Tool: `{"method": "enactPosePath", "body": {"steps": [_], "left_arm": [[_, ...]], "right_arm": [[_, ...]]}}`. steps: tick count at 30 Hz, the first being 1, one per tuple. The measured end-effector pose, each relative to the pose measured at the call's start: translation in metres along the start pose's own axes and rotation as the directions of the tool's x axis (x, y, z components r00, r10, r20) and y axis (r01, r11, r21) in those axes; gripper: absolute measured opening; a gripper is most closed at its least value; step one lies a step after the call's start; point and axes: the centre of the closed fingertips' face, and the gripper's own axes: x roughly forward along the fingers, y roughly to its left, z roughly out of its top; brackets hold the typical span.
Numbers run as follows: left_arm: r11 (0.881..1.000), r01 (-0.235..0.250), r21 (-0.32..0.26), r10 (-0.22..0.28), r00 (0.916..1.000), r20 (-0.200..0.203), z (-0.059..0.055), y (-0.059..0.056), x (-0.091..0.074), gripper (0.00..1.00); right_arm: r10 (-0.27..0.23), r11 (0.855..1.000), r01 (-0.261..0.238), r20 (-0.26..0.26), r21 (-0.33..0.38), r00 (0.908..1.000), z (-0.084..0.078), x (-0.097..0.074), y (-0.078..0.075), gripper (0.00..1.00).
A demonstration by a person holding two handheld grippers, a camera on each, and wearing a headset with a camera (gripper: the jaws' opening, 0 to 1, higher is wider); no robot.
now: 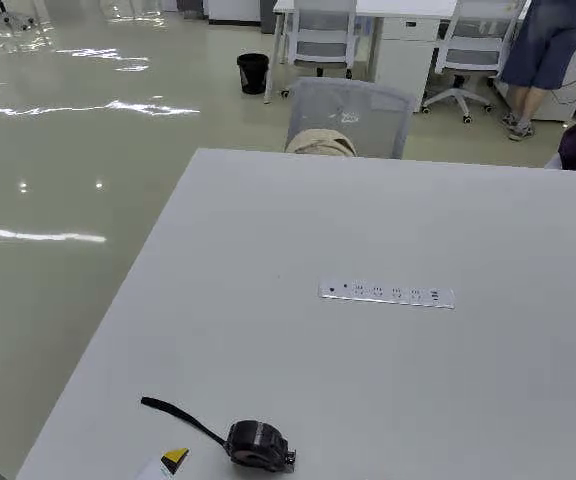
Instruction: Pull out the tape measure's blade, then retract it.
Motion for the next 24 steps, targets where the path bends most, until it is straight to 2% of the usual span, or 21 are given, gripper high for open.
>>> {"method": "enactPosePath", "body": {"steps": [5, 15, 24], "left_arm": [[1.0, 0.017, 0.0, -0.017, 0.9998, 0.005, -0.003, -0.003, -0.008, 0.93], [1.0, 0.005, -0.028, -0.006, 0.9999, -0.014, -0.022, 0.004, -0.027, 0.92], [0.999, -0.005, -0.036, 0.004, 0.9999, -0.016, -0.03, 0.005, -0.041, 0.9]], "right_arm": [[-0.009, 1.0, 0.009, -0.007, -0.007, 0.9999, -0.003, -0.011, 0.002, 0.6], [-0.032, 0.999, 0.032, 0.006, -0.011, 0.9995, 0.001, -0.026, 0.004, 0.62], [-0.06, 0.998, 0.06, 0.004, -0.007, 0.9982, 0.002, -0.04, 0.004, 0.63]]}}
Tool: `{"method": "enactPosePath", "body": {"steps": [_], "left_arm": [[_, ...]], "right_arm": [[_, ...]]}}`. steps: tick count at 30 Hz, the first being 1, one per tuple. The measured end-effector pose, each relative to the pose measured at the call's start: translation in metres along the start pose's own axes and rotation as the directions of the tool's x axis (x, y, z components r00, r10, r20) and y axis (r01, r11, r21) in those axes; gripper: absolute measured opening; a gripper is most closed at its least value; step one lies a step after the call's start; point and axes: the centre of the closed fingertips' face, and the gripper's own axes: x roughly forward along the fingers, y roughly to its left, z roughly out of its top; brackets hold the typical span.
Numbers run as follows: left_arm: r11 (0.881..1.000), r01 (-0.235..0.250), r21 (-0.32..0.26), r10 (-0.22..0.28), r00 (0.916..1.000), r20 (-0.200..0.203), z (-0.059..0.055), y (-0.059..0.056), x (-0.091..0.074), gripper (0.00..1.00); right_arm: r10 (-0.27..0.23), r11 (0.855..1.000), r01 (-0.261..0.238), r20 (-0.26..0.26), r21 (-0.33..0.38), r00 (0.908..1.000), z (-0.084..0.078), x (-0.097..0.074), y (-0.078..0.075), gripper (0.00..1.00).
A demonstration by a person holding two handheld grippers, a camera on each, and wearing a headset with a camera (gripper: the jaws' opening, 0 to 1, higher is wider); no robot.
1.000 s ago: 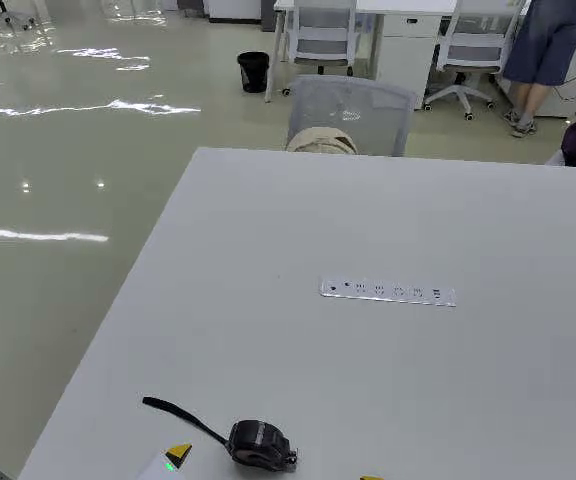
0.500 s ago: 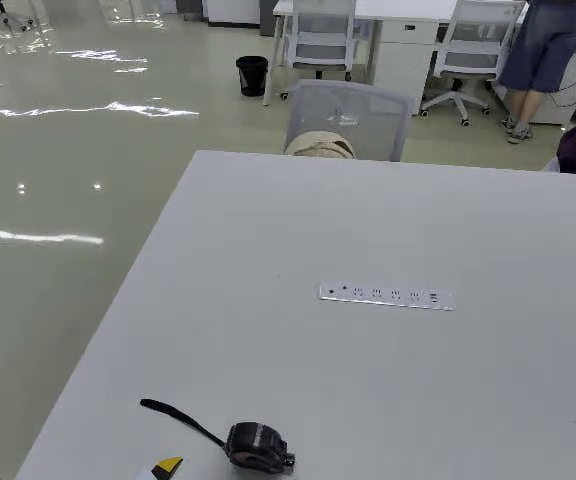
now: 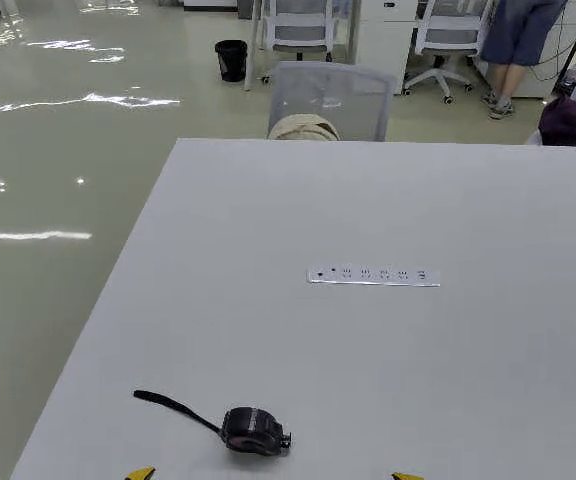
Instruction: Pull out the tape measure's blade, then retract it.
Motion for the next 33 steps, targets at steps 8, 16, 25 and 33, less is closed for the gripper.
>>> {"method": "enactPosePath", "body": {"steps": [8, 16, 25, 33], "left_arm": [[1.0, 0.007, -0.007, -0.007, 0.9999, 0.008, -0.005, 0.001, -0.013, 0.89], [1.0, 0.0, -0.03, 0.0, 0.9997, 0.023, -0.011, 0.007, -0.023, 0.9], [0.998, -0.005, -0.064, 0.008, 0.9987, 0.05, -0.013, 0.008, -0.03, 0.91], [0.997, -0.002, -0.076, 0.005, 0.9988, 0.048, -0.017, 0.006, -0.027, 0.91]], "right_arm": [[-0.017, 1.0, 0.017, -0.006, -0.008, 0.9998, -0.005, -0.011, 0.001, 0.64], [-0.025, 1.0, 0.025, -0.005, -0.005, 0.9997, -0.004, -0.019, 0.005, 0.65], [-0.039, 0.999, 0.039, -0.012, 0.006, 0.9992, -0.012, -0.028, 0.007, 0.67], [-0.06, 0.998, 0.06, -0.02, 0.013, 0.998, -0.017, -0.035, 0.007, 0.68]]}}
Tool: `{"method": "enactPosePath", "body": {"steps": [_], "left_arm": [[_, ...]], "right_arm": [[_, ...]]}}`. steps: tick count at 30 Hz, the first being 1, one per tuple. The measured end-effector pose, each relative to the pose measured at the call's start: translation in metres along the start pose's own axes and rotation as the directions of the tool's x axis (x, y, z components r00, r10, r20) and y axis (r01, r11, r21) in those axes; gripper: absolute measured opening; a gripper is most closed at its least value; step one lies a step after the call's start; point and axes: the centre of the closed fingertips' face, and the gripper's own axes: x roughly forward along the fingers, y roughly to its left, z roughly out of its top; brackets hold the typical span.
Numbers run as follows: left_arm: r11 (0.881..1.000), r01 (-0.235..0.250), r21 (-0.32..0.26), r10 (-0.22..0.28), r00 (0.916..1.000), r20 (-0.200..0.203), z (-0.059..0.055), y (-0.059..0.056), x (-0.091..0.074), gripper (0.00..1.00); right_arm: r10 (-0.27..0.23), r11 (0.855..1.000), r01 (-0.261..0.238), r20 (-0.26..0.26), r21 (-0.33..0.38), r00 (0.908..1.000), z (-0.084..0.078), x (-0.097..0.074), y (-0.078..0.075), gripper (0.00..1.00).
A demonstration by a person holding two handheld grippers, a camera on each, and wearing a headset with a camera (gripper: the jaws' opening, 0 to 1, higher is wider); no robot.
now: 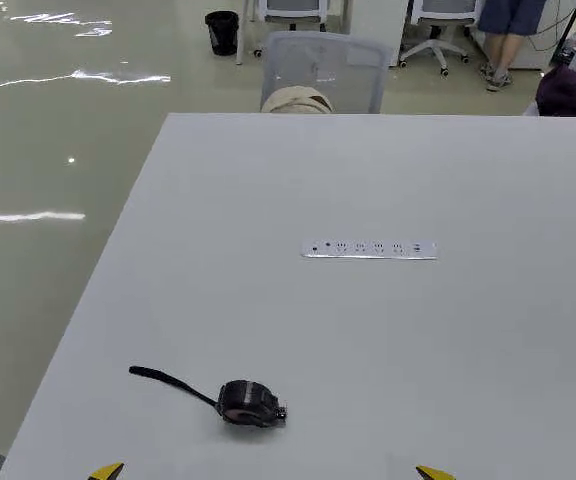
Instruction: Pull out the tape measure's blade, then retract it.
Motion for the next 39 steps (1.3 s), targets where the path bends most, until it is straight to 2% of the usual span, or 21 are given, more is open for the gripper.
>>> {"method": "enactPosePath", "body": {"steps": [10, 16, 22, 39], "left_arm": [[1.0, 0.013, -0.002, -0.013, 0.9999, -0.003, -0.0017, -0.0041, 0.0056, 0.91], [1.0, 0.014, -0.004, -0.014, 0.9999, 0.002, 0.0008, -0.0057, 0.005, 0.91], [1.0, 0.015, -0.004, -0.015, 0.9999, -0.003, -0.0036, -0.0046, 0.0058, 0.91], [1.0, 0.016, -0.002, -0.016, 0.9999, -0.004, -0.0019, -0.0066, 0.0049, 0.91]], "right_arm": [[-0.012, 1.0, 0.012, -0.003, 0.008, 0.9999, -0.0037, -0.0027, -0.0016, 0.68], [-0.015, 1.0, 0.015, -0.005, 0.005, 0.9999, -0.0038, -0.0027, -0.0021, 0.68], [-0.016, 1.0, 0.016, -0.007, 0.006, 0.9999, -0.0037, -0.0018, -0.0017, 0.68], [-0.013, 1.0, 0.013, -0.007, 0.006, 0.9999, -0.0041, -0.0012, -0.0013, 0.68]]}}
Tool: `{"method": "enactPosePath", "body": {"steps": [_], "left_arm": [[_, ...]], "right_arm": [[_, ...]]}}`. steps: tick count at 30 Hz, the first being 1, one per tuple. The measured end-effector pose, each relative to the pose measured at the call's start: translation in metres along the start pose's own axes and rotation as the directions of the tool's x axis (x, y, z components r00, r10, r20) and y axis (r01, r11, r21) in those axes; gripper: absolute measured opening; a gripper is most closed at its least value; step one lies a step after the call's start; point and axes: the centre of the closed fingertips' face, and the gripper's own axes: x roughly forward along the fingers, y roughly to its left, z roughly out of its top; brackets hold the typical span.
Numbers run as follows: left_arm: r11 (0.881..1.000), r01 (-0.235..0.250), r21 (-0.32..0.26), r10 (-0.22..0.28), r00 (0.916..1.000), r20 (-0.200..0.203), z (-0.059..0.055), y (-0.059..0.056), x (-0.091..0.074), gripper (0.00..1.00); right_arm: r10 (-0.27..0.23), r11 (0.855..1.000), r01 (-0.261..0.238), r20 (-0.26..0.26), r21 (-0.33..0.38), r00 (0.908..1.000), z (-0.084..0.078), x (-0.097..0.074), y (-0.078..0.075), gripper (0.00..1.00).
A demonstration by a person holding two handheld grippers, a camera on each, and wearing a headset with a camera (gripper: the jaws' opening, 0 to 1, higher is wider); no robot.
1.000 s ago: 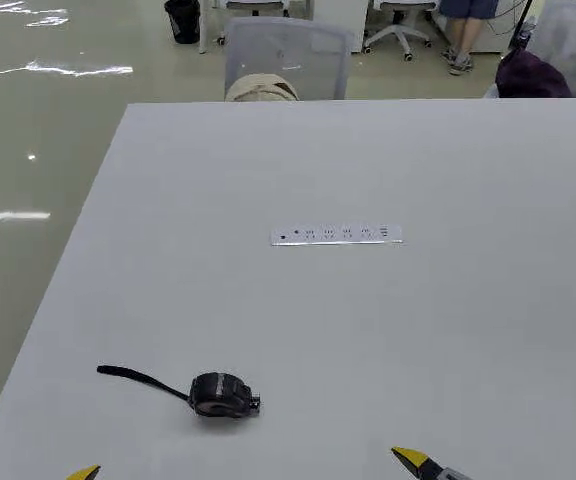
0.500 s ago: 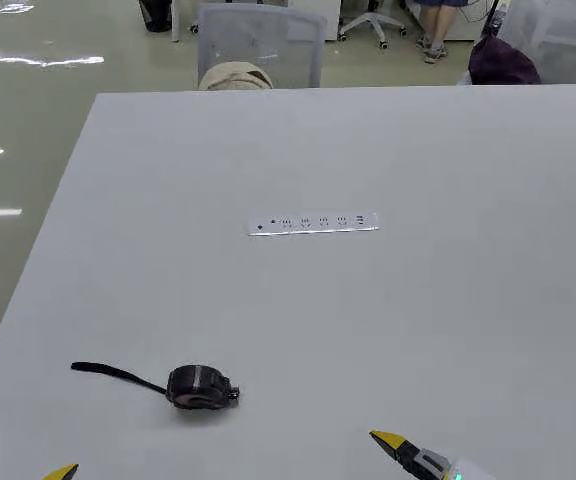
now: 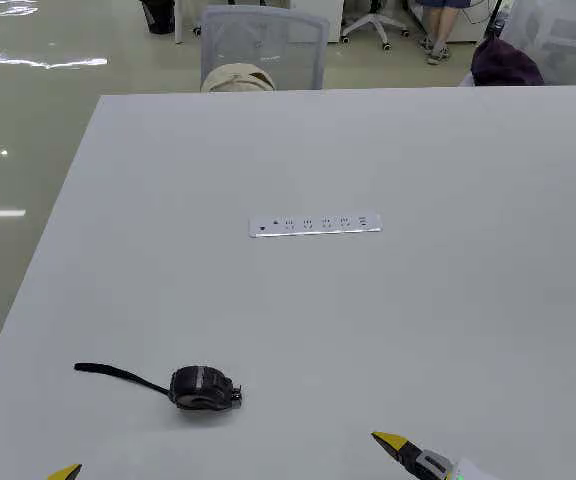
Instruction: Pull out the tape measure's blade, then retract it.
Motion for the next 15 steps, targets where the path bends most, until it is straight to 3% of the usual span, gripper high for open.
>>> {"method": "enactPosePath", "body": {"steps": [15], "left_arm": [[1.0, -0.002, -0.004, 0.002, 1.0, -0.004, -0.0033, 0.0015, 0.0013, 0.9]], "right_arm": [[0.002, 1.0, -0.002, -0.006, 0.009, 1.0, -0.002, 0.0003, 0.0002, 0.68]]}}
